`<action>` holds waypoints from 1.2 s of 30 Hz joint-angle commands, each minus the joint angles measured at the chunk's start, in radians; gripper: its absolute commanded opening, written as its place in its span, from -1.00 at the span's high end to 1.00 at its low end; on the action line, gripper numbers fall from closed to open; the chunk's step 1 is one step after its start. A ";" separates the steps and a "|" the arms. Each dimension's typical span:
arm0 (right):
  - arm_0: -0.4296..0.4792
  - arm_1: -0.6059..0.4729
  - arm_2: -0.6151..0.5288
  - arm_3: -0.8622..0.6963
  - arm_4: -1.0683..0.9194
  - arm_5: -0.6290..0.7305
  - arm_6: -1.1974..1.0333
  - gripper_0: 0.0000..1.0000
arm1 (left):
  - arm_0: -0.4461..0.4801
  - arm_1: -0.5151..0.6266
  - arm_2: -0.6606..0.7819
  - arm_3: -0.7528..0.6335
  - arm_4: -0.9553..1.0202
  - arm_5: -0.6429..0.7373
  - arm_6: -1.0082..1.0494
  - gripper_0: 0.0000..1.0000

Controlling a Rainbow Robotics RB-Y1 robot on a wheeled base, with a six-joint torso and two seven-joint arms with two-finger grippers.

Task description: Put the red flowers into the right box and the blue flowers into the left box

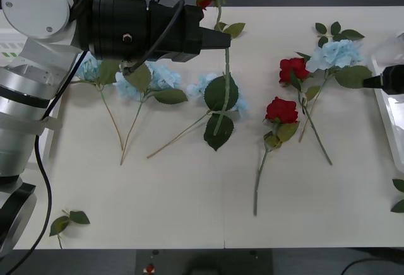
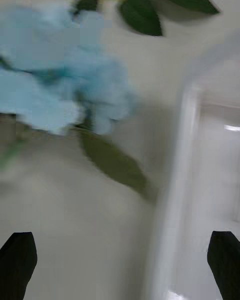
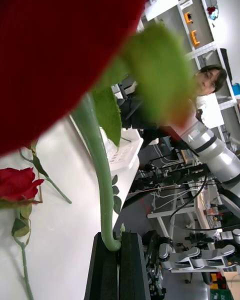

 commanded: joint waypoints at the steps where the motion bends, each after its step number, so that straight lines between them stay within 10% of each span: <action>1: 0.124 -0.077 -0.020 -0.154 -0.277 -0.003 0.083 -1.00 | -0.033 0.002 0.009 -0.010 0.015 -0.010 -0.028 1.00; 10: 0.316 -0.091 -0.099 -0.433 -0.599 -0.044 0.227 -1.00 | -0.032 0.002 0.009 -0.010 0.027 -0.010 -0.028 1.00; 36: 0.325 0.152 -0.099 -0.638 -0.976 0.141 0.585 -1.00 | -0.032 0.002 0.009 -0.010 0.027 -0.010 -0.028 1.00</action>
